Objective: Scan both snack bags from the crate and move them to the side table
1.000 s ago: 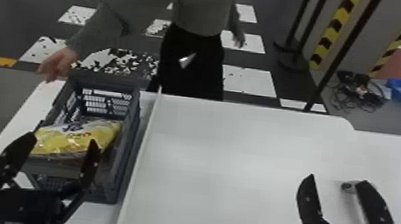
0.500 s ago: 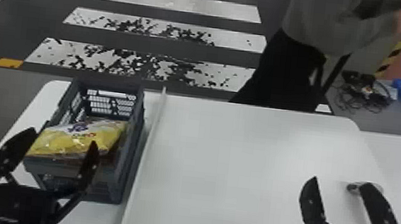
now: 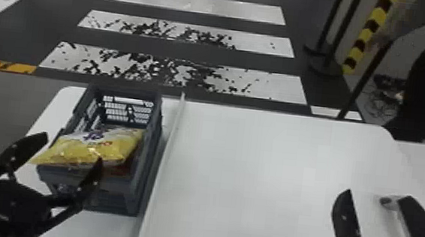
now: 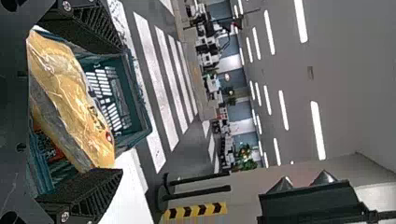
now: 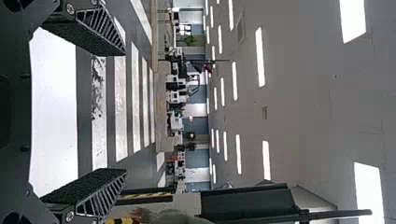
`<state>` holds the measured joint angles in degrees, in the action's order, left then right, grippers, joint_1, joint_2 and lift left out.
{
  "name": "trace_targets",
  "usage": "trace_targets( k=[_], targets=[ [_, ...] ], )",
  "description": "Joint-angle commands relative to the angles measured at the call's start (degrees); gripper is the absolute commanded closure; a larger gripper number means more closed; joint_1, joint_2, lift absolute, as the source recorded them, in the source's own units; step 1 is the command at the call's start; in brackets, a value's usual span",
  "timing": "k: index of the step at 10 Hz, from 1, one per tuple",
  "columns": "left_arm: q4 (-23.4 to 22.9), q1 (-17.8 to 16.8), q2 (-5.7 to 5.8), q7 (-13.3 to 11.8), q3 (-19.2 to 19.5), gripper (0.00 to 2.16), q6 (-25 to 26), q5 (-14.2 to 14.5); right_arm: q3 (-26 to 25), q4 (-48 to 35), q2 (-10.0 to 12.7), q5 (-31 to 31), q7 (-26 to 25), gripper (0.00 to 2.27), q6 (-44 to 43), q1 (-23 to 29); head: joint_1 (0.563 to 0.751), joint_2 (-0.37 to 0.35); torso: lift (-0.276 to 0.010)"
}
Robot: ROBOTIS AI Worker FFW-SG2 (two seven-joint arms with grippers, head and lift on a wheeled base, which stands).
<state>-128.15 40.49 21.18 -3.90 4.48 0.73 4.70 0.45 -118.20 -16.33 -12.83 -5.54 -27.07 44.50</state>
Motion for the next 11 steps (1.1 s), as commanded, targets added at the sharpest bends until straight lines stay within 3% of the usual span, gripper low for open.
trace_targets(
  k=[1,2,3,5,6,11],
  targets=[
    [-2.2,0.3,1.67,-2.5,0.6,0.09,3.8,0.7,0.0,0.0,0.0,0.0,0.0,0.10,0.0,0.0,0.695,-0.027,-0.095],
    [-2.6,0.3,2.37,-4.5,0.6,0.09,4.2,2.4,0.1,0.0,0.0,0.0,0.0,0.10,-0.2,0.0,0.695,-0.033,-0.095],
    [-3.0,-0.2,2.29,-5.6,-0.1,0.09,6.6,2.8,0.1,0.1,0.1,0.0,0.0,0.10,-0.4,0.0,0.695,-0.044,-0.095],
    [-1.4,-2.1,2.02,-5.7,-1.4,0.09,8.5,1.8,0.2,0.1,0.0,0.0,0.0,0.10,-1.4,-0.2,0.695,-0.066,-0.095],
    [-0.9,-2.9,2.02,-5.3,-1.8,0.09,8.5,-0.1,0.1,0.2,-0.1,0.0,0.0,0.10,-1.6,-0.3,0.695,-0.068,-0.095],
    [-0.4,-5.5,1.50,-5.2,-3.2,0.09,13.3,-2.1,0.7,0.7,-1.3,-0.3,0.0,0.10,-2.7,-0.9,0.695,-0.059,-0.095]
  ],
)
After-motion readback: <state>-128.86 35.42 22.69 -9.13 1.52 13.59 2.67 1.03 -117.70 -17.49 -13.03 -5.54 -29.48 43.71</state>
